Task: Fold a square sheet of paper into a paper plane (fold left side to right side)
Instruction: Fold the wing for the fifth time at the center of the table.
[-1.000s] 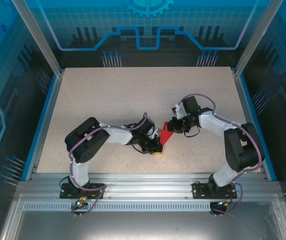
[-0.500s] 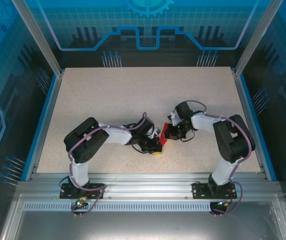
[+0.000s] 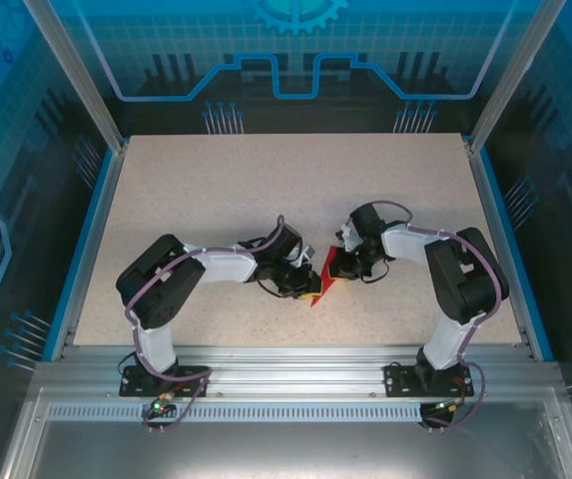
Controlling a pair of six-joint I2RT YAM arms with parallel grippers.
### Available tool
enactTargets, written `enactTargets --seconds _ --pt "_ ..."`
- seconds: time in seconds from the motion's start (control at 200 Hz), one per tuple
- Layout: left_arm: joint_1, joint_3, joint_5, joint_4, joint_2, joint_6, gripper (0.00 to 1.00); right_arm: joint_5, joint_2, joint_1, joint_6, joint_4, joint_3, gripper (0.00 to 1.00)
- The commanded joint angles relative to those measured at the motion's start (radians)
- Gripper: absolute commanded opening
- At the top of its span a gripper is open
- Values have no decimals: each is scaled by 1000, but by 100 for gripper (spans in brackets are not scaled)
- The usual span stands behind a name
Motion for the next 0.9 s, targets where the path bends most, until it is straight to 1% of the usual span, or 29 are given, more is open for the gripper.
enactTargets --seconds 0.0,0.09,0.165,0.365,0.505,0.595,0.755,0.895 --pt "4 29 32 -3 42 12 21 17 19 4 5 -19 -1 9" --pt "4 40 31 -16 63 15 22 7 14 3 5 -15 -1 9" --pt "2 49 7 -55 78 32 22 -14 0 3 1 -11 2 9" --pt "-11 68 -76 -179 103 73 20 -33 -76 -3 -30 -58 18 9" --pt "-37 119 -168 -308 120 109 18 -41 -98 17 -18 -84 7 9" --pt "-49 141 -200 -345 130 116 17 -38 -89 37 0 -67 -11 9" --pt "-58 153 -208 -362 148 112 15 -27 -49 41 13 -52 -5 8" --pt "-59 156 -221 -381 150 108 14 -42 -3 46 0 -63 20 7"
